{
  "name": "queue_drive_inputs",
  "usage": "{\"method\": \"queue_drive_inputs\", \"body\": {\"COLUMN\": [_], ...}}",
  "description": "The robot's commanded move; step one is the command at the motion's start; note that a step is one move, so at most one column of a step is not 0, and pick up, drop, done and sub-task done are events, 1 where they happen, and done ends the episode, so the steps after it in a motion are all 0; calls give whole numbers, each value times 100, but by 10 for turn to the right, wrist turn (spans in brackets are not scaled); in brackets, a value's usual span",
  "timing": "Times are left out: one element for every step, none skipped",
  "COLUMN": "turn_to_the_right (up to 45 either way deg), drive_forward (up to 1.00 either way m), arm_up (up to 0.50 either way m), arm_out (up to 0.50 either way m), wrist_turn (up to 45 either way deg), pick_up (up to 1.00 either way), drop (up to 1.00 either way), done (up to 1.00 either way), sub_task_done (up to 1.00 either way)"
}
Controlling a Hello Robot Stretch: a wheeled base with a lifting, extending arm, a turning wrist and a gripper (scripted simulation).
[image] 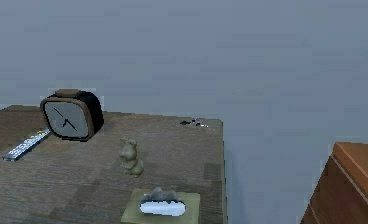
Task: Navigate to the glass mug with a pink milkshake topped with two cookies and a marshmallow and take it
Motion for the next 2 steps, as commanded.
{"method": "queue_drive_inputs", "body": {"turn_to_the_right": [0, 0], "drive_forward": [0, 0], "arm_up": [50, 38], "arm_out": [0, 0], "wrist_turn": [0, 0], "pick_up": [0, 0], "drop": [0, 0], "done": [0, 0], "sub_task_done": [0, 0]}}
